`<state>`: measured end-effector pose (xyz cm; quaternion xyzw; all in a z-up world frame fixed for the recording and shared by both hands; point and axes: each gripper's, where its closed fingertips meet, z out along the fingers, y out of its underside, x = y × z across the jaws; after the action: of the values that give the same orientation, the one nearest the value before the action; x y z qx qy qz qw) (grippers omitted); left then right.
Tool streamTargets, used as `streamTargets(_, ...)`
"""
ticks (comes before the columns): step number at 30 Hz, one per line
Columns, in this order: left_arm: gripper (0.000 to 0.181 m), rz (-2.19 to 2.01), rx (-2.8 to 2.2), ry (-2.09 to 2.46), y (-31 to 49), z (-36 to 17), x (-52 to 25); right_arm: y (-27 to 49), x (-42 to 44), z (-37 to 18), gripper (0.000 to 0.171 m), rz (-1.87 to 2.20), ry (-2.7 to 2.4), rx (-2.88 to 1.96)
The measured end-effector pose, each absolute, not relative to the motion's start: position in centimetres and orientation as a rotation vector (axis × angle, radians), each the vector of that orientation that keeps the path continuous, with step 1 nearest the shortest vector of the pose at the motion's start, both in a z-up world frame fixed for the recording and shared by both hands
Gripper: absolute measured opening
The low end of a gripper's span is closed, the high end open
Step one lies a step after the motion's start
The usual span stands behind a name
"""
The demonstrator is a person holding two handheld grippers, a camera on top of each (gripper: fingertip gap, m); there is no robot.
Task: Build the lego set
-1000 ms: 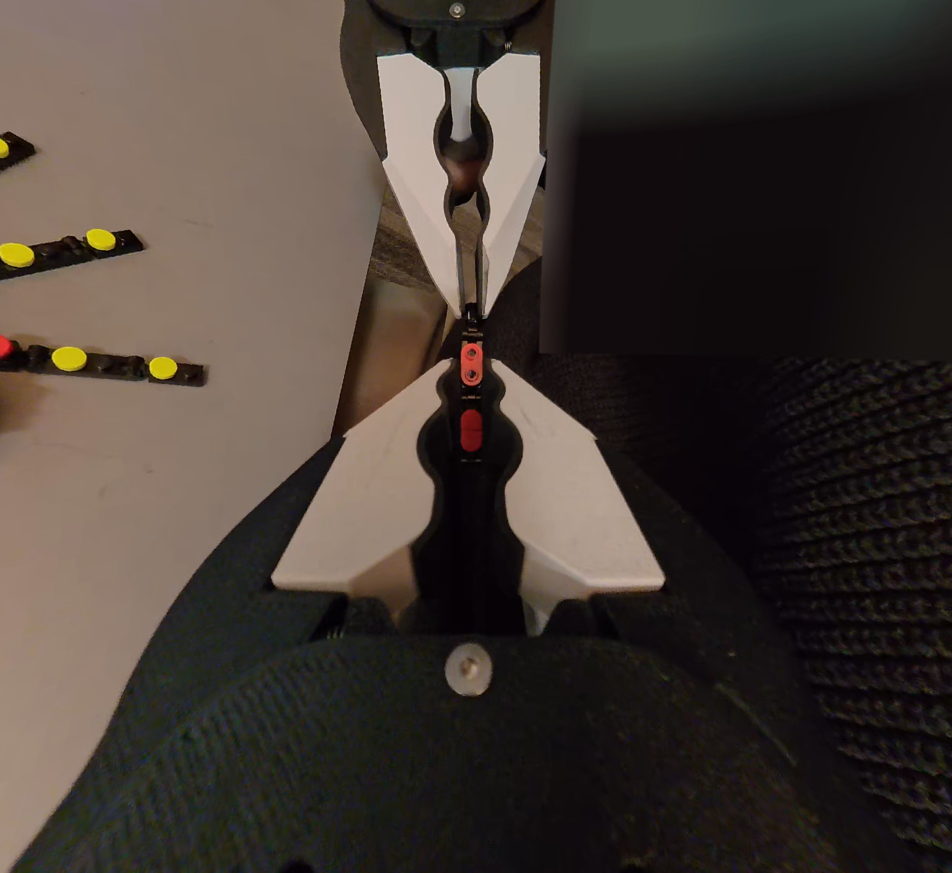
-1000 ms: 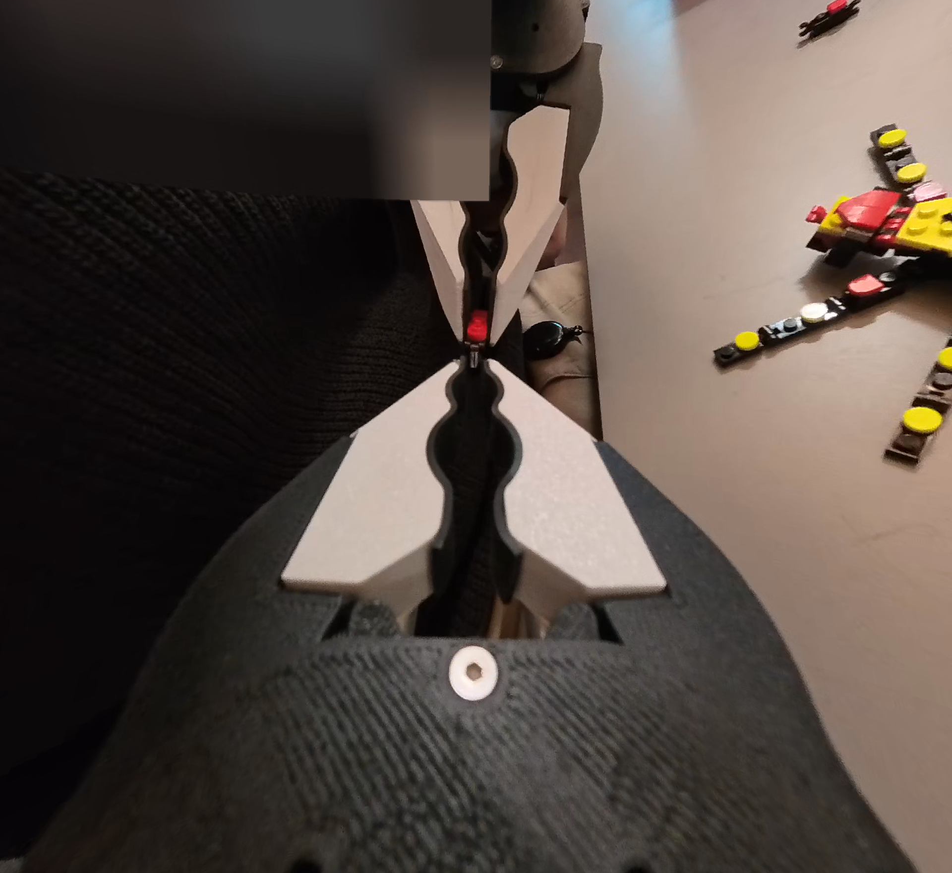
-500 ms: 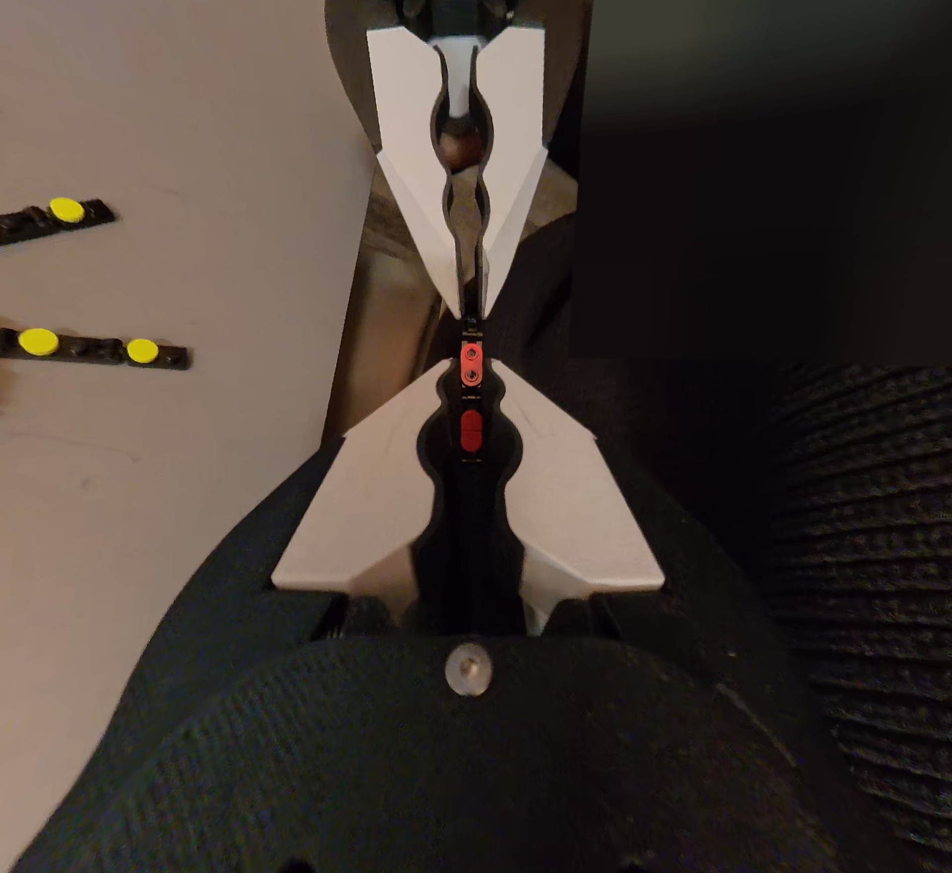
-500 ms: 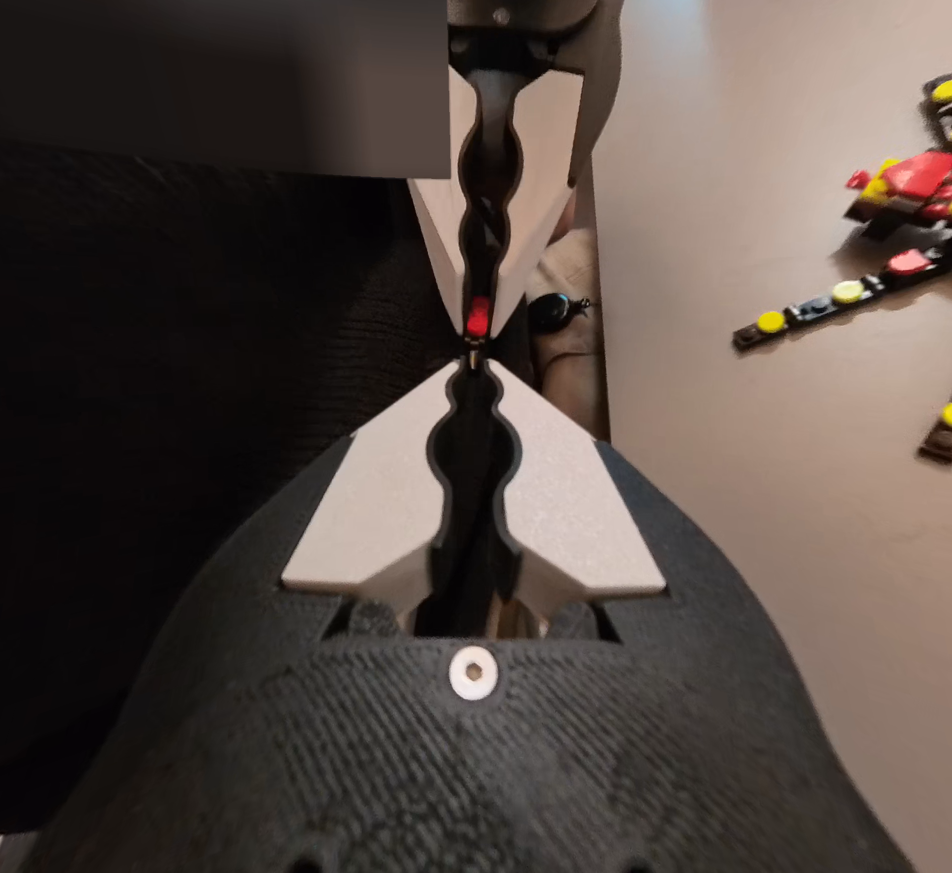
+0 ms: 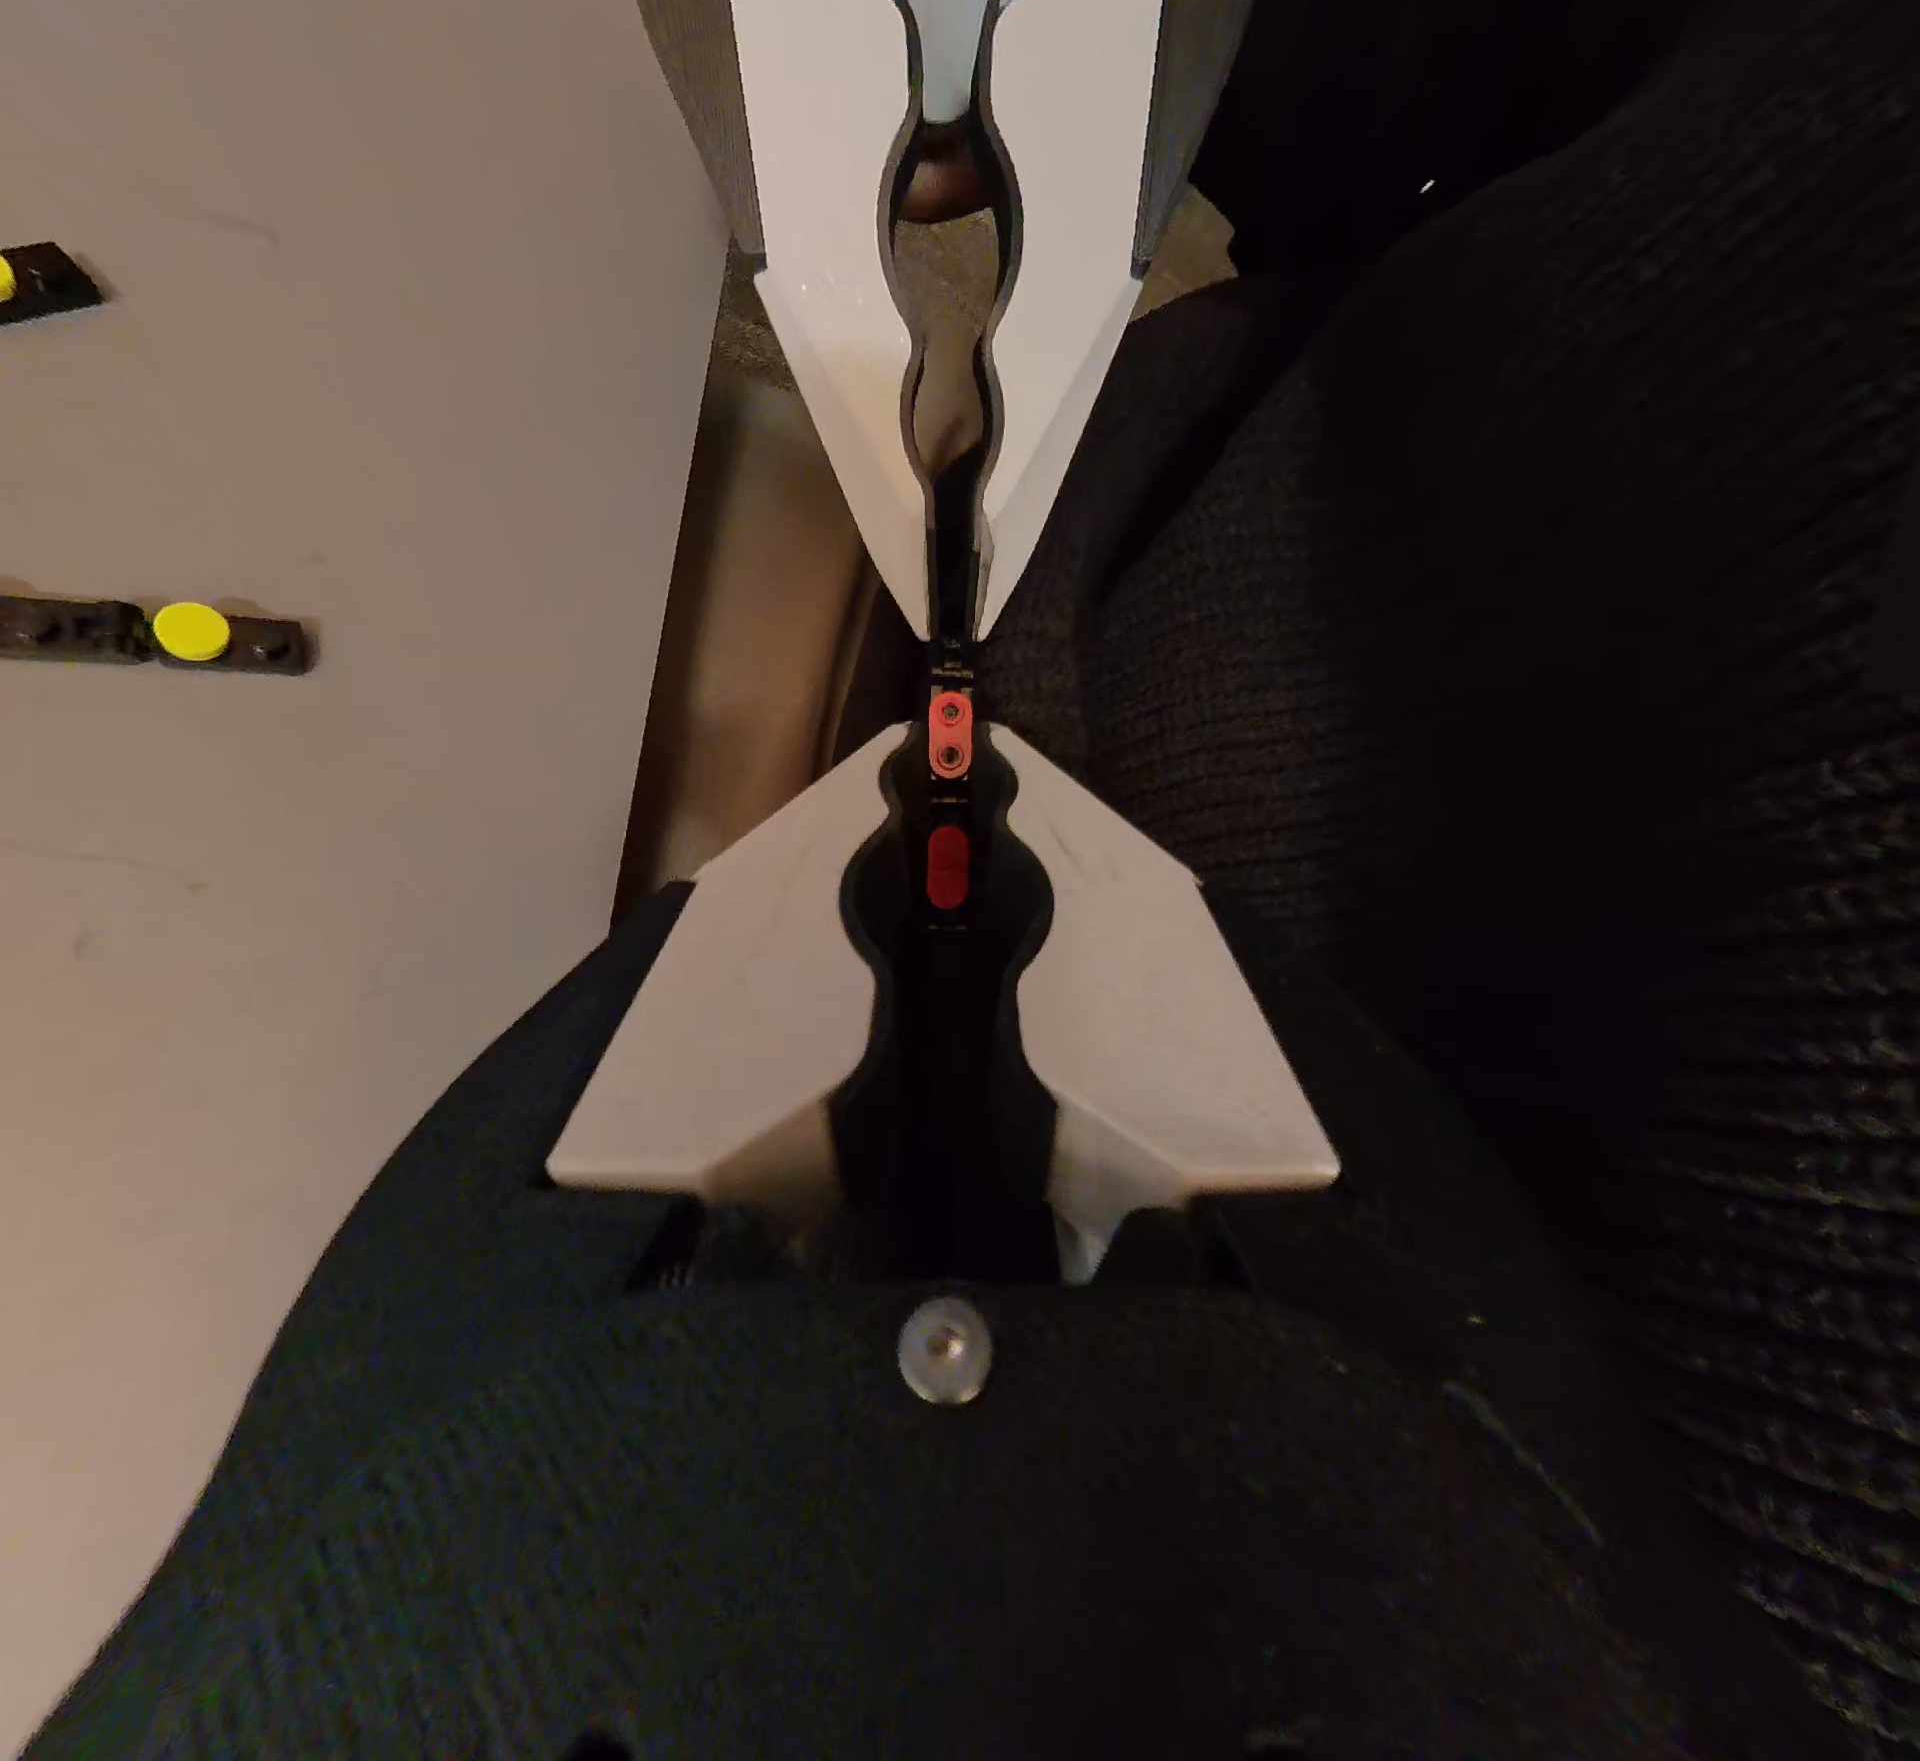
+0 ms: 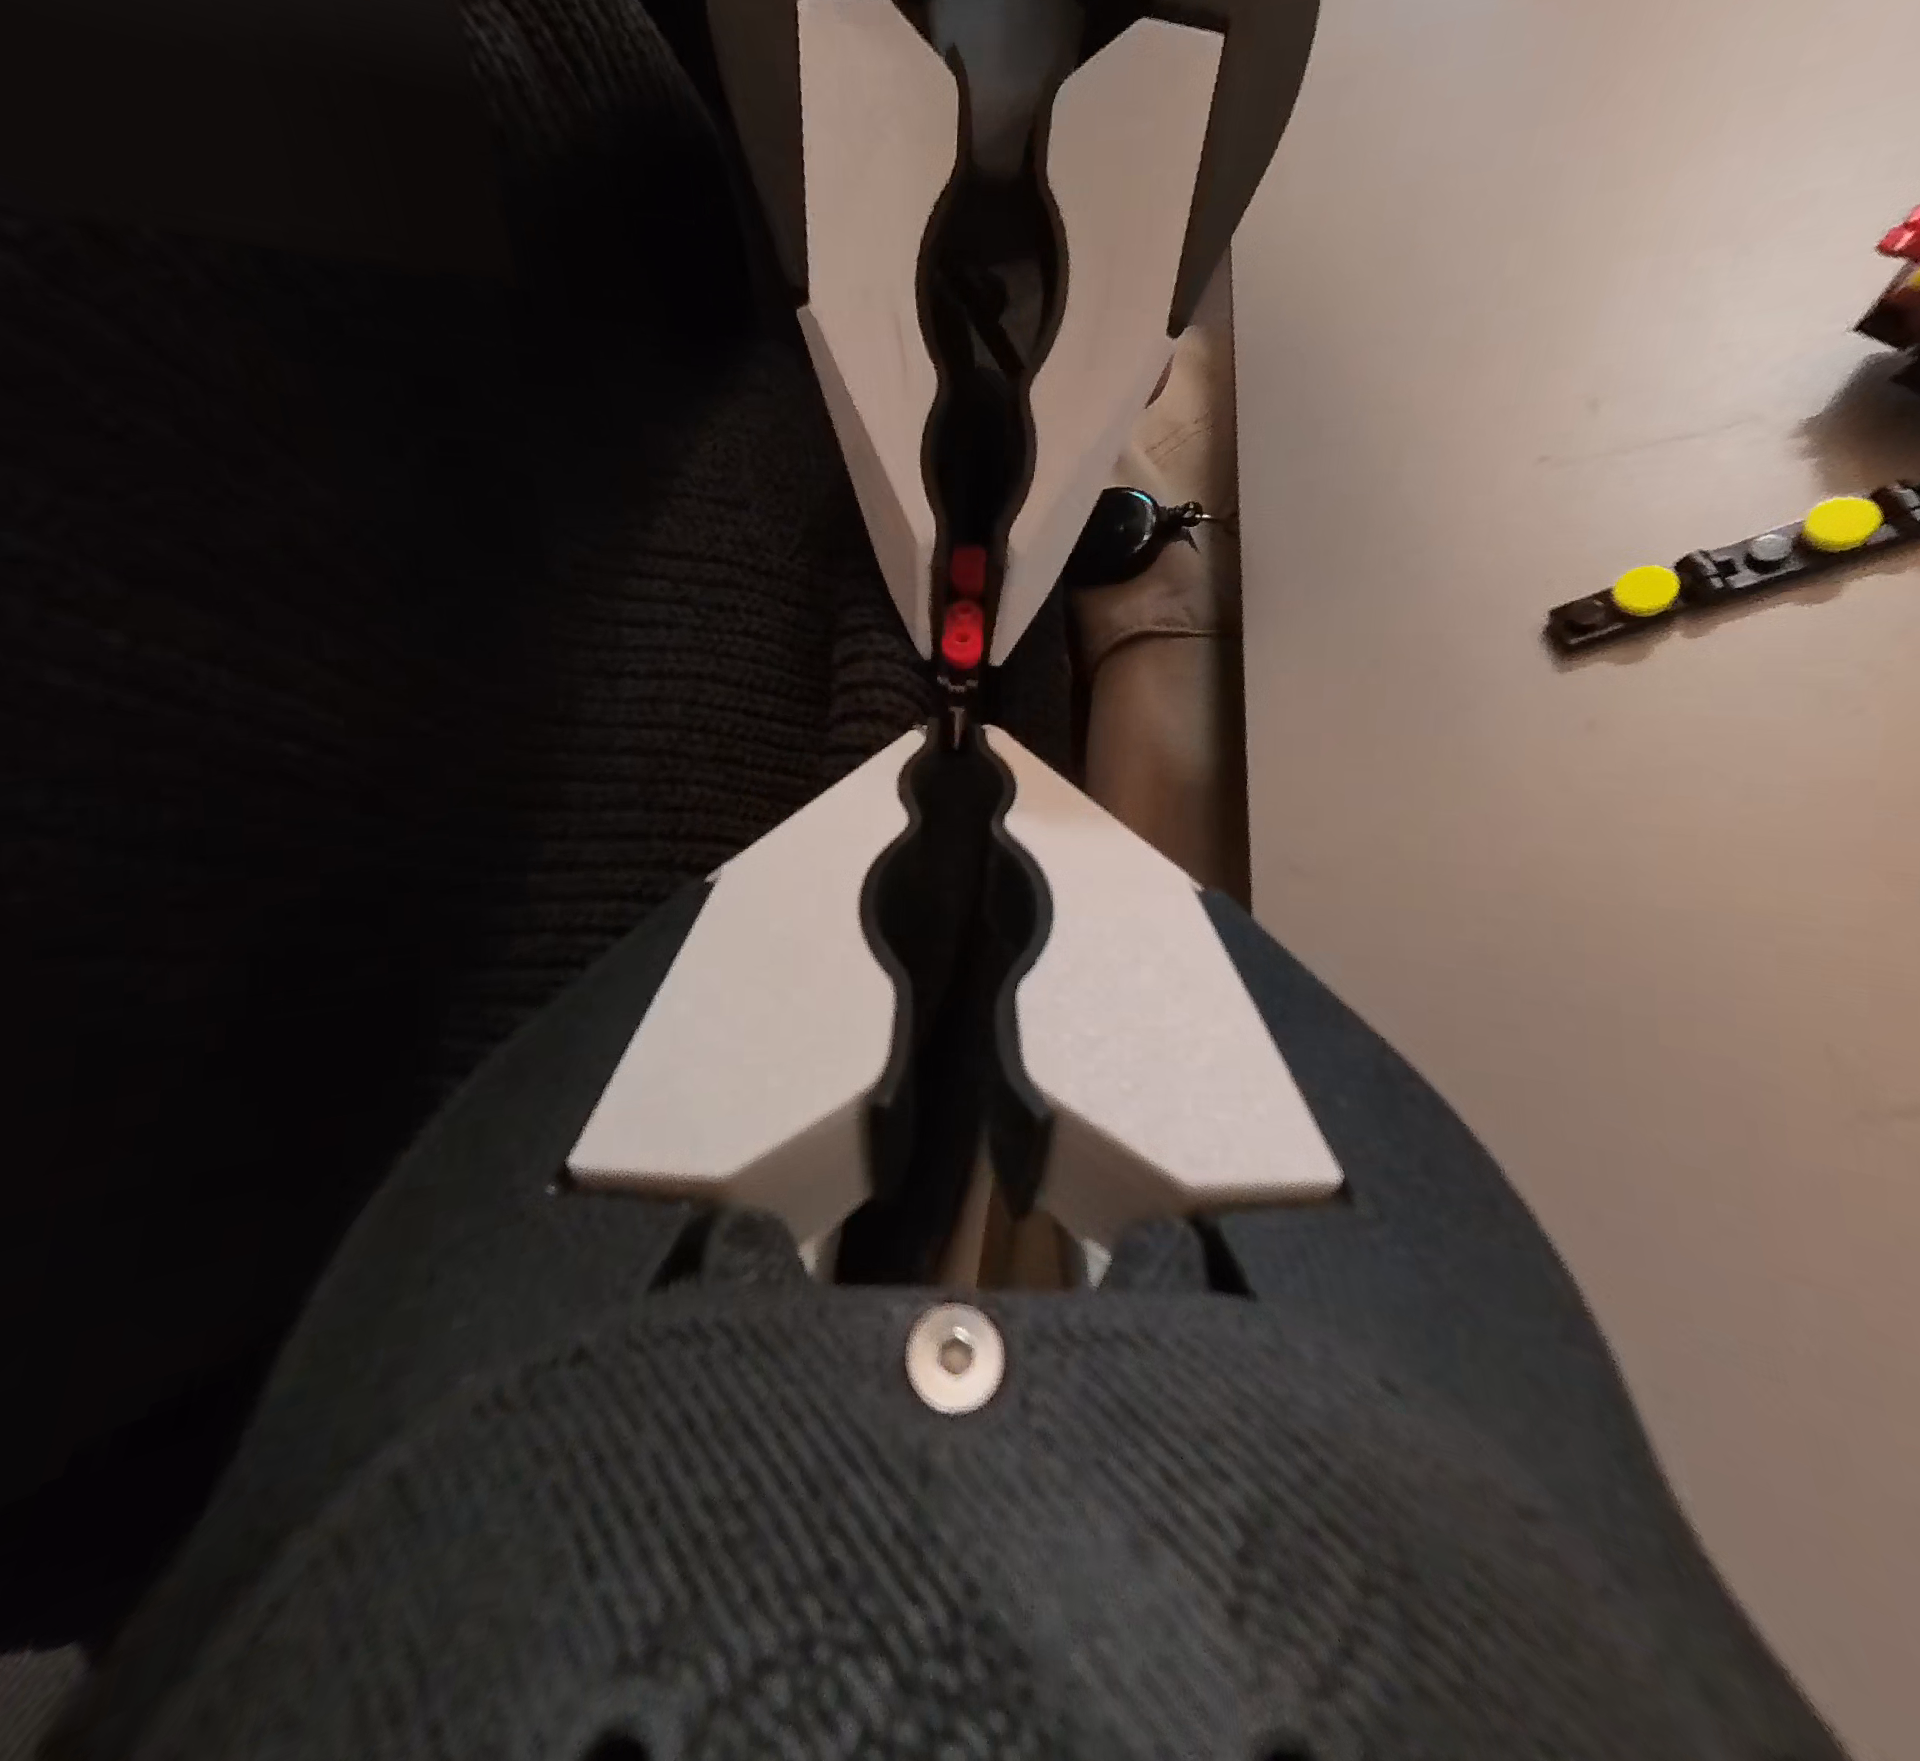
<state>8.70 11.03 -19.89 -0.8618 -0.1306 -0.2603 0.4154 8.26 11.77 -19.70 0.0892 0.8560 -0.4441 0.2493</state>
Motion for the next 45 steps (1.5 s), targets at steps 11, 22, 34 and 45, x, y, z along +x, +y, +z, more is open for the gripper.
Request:
streamTargets(11, 0.003, -0.678, -2.193, -0.316, 11.0, -20.1, 9.2, 11.7, 8.6, -19.7, 0.003, -1.197, 2.289, 0.232)
streamTargets(22, 0.003, -0.678, -2.215, -0.307, 11.2, -20.4, 9.4, 11.8, 8.7, -19.7, 0.003, -1.181, 2.279, 0.224)
streamTargets(34, 0.003, -0.692, -2.23, -0.323, 11.3, -20.7, 9.6, 11.6, 8.9, -20.0, 0.003, -1.158, 2.289, 0.223)
streamTargets(45, 0.004, -0.788, -2.026, -0.478, 11.1, -18.7, 7.1, 12.0, 5.4, -16.6, 0.017, -1.47, 2.176, 0.335)
